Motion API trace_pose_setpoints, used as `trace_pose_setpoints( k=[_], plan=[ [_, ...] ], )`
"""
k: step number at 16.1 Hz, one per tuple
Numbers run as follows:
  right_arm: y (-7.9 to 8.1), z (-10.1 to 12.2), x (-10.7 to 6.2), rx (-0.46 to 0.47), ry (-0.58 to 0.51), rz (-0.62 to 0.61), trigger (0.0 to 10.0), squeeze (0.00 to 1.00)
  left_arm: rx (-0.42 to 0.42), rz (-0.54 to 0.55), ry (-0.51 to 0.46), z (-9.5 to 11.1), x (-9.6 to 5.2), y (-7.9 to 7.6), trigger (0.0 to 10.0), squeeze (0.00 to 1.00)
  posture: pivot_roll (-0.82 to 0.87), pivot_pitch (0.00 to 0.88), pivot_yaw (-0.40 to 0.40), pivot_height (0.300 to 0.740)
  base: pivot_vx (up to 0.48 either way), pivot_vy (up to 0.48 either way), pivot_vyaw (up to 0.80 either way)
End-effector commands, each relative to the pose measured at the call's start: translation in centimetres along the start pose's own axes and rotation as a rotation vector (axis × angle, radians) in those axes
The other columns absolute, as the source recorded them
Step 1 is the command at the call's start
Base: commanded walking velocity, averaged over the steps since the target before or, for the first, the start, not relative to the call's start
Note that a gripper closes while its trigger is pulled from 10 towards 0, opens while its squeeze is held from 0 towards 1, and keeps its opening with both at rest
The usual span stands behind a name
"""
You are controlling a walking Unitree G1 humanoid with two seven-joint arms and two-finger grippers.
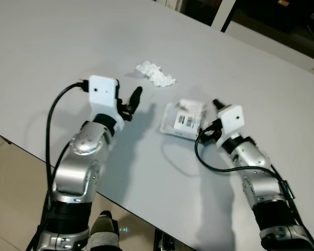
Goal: Picking trash to rubbish bin
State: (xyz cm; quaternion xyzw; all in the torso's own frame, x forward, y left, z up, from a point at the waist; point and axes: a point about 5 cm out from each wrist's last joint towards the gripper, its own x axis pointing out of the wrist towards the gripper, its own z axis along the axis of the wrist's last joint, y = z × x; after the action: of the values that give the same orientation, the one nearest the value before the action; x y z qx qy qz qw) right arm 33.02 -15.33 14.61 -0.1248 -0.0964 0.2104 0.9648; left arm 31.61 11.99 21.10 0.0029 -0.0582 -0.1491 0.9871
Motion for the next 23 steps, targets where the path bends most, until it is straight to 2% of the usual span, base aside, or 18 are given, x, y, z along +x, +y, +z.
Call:
trace_pose_setpoints(
  k=[1, 4, 7, 10, 14, 17, 18, 19, 20, 23],
  plan=[
    [-0.7, -0.1, -0.8, -0.067, 0.022, -0.028, 10.0, 1.0, 0.01, 0.002, -0.01, 0.0, -0.1, -0.6, 10.0, 0.0, 0.31, 0.2, -0.175, 0.74, 0.0, 0.0, 0.0],
    [-1.0, 0.2, -1.5, -0.069, 0.037, -0.031, 10.0, 1.0, -0.007, 0.009, -0.015, 0.0, 0.3, -0.8, 10.0, 0.0, 0.3, 0.196, -0.175, 0.74, 0.0, 0.0, 0.0],
    [-1.1, 0.3, -2.5, -0.023, 0.052, 0.027, 10.0, 1.0, -0.019, -0.005, -0.017, 0.0, 0.5, -1.1, 10.0, 0.0, 0.29, 0.184, -0.176, 0.74, 0.0, 0.0, 0.0],
    [-1.2, 0.3, -2.8, 0.021, 0.067, 0.033, 10.0, 1.0, -0.035, 0.004, -0.013, -0.1, 0.8, -1.1, 10.0, 0.0, 0.28, 0.179, -0.177, 0.74, 0.0, 0.0, 0.0],
    [0.9, 0.5, -3.0, 0.175, 0.094, 0.151, 10.0, 1.0, -0.056, -0.017, -0.025, 0.0, 1.5, -1.8, 10.0, 0.0, 0.27, 0.168, -0.173, 0.74, 0.0, 0.0, 0.0],
    [2.4, -0.3, -4.1, 0.193, 0.154, 0.262, 10.0, 1.0, -0.063, -0.017, -0.022, 0.0, 1.7, -1.9, 10.0, 0.0, 0.27, 0.163, -0.17, 0.74, 0.0, 0.0, 0.0],
    [2.5, -0.5, -4.4, 0.203, 0.173, 0.268, 10.0, 0.9, -0.066, -0.018, -0.022, -0.1, 1.8, -1.9, 10.0, 0.0, 0.26, 0.161, -0.169, 0.74, 0.0, 0.0, 0.0],
    [2.6, -0.7, -4.5, 0.209, 0.183, 0.269, 10.0, 0.7, -0.067, -0.018, -0.023, 0.0, 1.8, -1.9, 10.0, 0.0, 0.26, 0.161, -0.169, 0.74, 0.0, 0.0, 0.0],
    [3.0, -1.4, -4.8, 0.22, 0.225, 0.289, 10.0, 0.0, -0.07, -0.022, -0.027, 0.1, 2.0, -2.1, 10.0, 0.0, 0.26, 0.159, -0.169, 0.74, 0.0, 0.0, 0.0],
    [3.8, -3.1, -5.3, 0.247, 0.297, 0.318, 10.0, 0.0, -0.072, -0.023, -0.033, 0.2, 2.2, -2.1, 10.0, 0.0, 0.26, 0.157, -0.168, 0.74, 0.0, 0.0, 0.0]
  ],
)
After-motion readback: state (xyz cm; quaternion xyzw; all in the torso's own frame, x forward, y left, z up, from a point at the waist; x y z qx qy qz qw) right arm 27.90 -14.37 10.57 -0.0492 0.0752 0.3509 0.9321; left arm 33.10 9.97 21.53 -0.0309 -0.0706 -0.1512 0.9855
